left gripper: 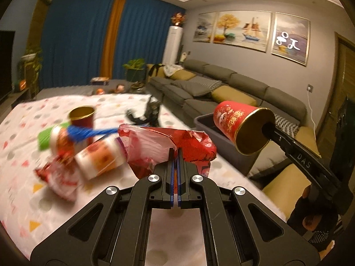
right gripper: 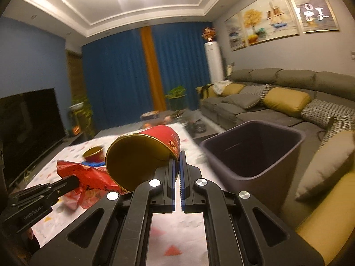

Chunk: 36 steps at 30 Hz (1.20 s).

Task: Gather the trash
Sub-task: 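Carry the wrapper and can to the grey bin and release the wrapper with the left gripper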

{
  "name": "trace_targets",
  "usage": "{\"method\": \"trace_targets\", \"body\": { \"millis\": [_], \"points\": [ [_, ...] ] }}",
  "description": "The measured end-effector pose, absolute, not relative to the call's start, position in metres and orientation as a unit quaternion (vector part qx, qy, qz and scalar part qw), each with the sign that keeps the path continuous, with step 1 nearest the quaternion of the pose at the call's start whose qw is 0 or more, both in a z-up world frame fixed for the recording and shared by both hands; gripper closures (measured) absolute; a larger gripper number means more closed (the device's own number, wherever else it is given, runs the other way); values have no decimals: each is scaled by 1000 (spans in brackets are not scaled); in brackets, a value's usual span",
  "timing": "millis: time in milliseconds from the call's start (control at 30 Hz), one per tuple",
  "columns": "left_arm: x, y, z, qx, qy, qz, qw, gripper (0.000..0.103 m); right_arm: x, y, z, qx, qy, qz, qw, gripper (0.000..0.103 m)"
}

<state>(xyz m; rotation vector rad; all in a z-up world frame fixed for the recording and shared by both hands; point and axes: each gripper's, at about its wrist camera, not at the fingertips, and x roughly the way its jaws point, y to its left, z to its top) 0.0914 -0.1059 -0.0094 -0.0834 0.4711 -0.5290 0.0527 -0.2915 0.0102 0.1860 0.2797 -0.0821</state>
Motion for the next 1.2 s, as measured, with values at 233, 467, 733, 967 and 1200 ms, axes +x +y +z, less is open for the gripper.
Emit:
{"method": "trace_targets", "body": {
  "millis": [233, 467, 733, 967, 1200],
  "points": [
    [116, -170, 12, -24, 206, -302, 931, 103, 57, -338, 24, 101, 114, -99, 983, 99],
    [143, -228, 16, -15, 193, -337, 921, 103, 58, -383, 33, 115, 93, -144, 978, 99],
    [178, -279, 1, -12, 209, -369, 905, 103, 63, -411, 31, 119, 90, -170, 974, 99],
    [193, -298, -10, -12, 220, -379, 899, 103, 74, -421, 28, 118, 96, -178, 972, 99],
    [204, -312, -19, -10, 228, -384, 895, 103, 86, -428, 23, 121, 106, -181, 970, 99]
  ]
}}
